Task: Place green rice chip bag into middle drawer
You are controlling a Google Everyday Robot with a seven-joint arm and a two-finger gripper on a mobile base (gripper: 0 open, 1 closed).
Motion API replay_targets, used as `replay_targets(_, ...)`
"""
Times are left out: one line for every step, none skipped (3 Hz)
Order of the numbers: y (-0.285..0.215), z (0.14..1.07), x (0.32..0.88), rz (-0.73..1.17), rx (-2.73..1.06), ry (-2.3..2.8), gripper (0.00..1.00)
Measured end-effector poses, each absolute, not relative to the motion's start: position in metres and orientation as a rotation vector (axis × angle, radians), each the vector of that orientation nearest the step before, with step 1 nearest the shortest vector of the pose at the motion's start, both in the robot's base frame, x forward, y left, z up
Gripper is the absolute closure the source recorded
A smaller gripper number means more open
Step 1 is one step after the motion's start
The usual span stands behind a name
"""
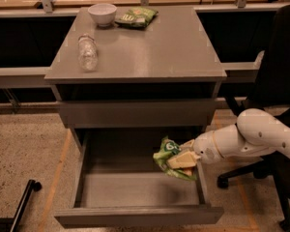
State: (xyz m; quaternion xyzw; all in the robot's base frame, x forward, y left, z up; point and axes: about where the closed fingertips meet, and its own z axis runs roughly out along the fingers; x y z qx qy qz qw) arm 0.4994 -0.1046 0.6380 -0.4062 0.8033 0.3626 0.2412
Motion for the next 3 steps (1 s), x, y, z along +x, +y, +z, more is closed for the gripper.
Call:
replay_targets(-0.106, 0.641, 0.503, 0.951, -1.128, 2.211, 1.00)
replay_targets(-0.096, 0.637, 0.508, 0.965, -1.162, 2.149, 1.00)
replay_targets(-0.086, 0.606, 0.521, 1.032, -1.166, 2.098, 1.00)
